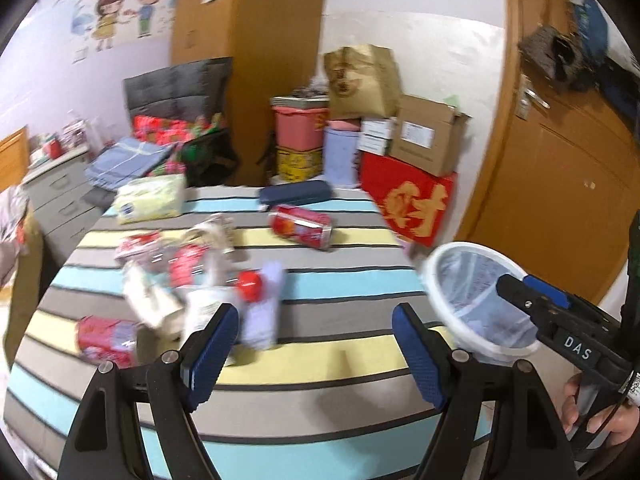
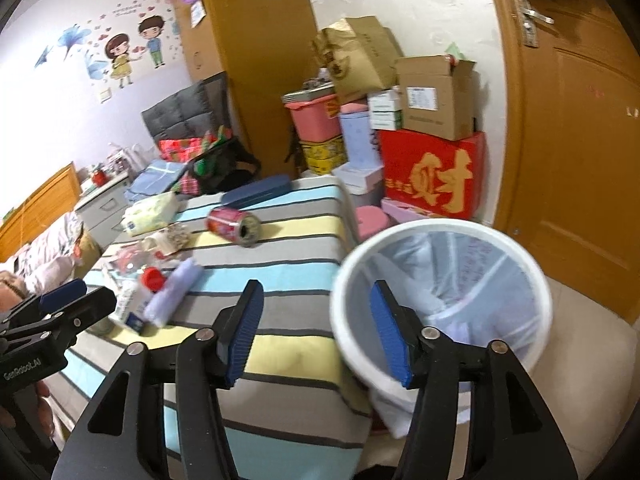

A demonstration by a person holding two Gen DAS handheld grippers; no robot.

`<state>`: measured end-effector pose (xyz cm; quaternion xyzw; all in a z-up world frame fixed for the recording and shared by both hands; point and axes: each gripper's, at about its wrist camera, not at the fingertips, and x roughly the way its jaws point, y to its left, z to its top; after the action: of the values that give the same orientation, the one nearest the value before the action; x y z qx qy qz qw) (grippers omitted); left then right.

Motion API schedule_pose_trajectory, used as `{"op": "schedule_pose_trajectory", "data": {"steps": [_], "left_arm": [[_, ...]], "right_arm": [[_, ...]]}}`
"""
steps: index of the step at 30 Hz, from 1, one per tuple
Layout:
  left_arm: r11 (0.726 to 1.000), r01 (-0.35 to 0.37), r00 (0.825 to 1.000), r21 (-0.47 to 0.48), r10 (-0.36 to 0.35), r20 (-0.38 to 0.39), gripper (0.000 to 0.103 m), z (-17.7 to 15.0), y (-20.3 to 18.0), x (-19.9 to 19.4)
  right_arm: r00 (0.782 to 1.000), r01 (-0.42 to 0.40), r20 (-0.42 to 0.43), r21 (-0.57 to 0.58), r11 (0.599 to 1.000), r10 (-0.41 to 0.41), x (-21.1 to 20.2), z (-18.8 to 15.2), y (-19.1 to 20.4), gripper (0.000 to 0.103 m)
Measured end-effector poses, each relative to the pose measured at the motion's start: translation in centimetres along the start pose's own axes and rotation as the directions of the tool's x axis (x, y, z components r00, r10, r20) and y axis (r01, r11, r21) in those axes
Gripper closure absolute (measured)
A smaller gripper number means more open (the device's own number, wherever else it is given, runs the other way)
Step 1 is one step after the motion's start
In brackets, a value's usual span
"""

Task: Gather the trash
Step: 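Move both tools back over the table toward the remaining trash, then grasp the red Drink Milk can with the left tool while the right tool grasps the second foam net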

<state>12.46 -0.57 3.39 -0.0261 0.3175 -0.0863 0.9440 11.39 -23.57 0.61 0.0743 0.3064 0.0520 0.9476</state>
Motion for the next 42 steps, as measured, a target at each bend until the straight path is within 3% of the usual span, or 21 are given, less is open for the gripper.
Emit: {"op": "schedule_pose_trajectory", "data": {"steps": [10,18,30,35,42], "left_arm": [[0.986,-0.133,0.991,-0.100,0.133,-0.010,0.024,-1.6,7.9,-1.6],[0.966,-0.200,0.980,-0.162,0.194,-0.051,0.021,-2.8,12.9,-1.2],[0.939,-0.211,0.974,-0.272,0.179,-0.136,0.017,-3.3,17.6,2.3],[0.909,-0.225,0.969,-0.350,0.170,-0.181,0.014,-2.7,19.8,4.4],[0.900,-0.211,0.967,-0.382,0.134,-0.218,0.014,-2.3,20.9,7.0]], "right_arm": [[0.997,-0.068,-0.036,-0.047,0.997,0.067,1.6,-0.6,4.5,0.044],[0.991,-0.106,-0.087,-0.063,0.992,0.101,3.7,-1.1,7.7,0.044],[0.975,-0.136,-0.193,-0.114,0.984,0.113,8.1,-1.7,12.2,0.044],[0.971,-0.129,-0.215,-0.108,0.986,0.103,9.3,-1.7,12.9,0.044],[0.965,-0.121,-0.248,-0.115,0.986,0.090,10.5,-1.6,13.1,0.044]]}}
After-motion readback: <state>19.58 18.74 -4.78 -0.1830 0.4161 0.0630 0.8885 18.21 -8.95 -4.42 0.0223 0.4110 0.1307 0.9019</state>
